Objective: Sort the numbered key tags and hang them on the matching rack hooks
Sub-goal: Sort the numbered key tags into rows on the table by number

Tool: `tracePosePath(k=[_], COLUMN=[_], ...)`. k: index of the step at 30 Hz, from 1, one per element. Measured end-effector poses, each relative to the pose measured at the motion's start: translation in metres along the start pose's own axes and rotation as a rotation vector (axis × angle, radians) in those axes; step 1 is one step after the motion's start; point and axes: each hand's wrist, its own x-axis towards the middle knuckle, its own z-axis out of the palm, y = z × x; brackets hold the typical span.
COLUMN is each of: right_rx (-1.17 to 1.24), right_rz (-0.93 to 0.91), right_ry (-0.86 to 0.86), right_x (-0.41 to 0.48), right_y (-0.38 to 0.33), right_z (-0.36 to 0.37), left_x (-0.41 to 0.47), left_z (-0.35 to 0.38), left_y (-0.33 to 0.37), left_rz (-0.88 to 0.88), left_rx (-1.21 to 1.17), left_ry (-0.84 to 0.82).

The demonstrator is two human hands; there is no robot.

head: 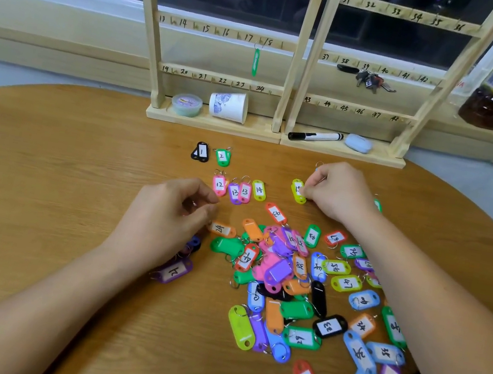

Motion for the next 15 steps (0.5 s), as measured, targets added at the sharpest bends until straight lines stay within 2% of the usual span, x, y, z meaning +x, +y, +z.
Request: tracePosePath(k=[5,9,15], right_rx=[0.034,0.08,-0.052], right_rz=[0.003,0.055,0.032], right_ry=[0.006,0.113,0.026], right_x=[0.001,0.006,0.001], right_y=[0.002,0.015,0.027], right_z=[-0.003,-0.019,-0.022], left_x=[0.001,0.0,0.0], left_z=[0.001,0.0,0.002], left_y=[-0.002,0.0,0.0], left_rz=[-0.002,0.001,0.011], left_rx=[-0.001,-0.006,0.01], left_ry=[0.005,0.01,0.004])
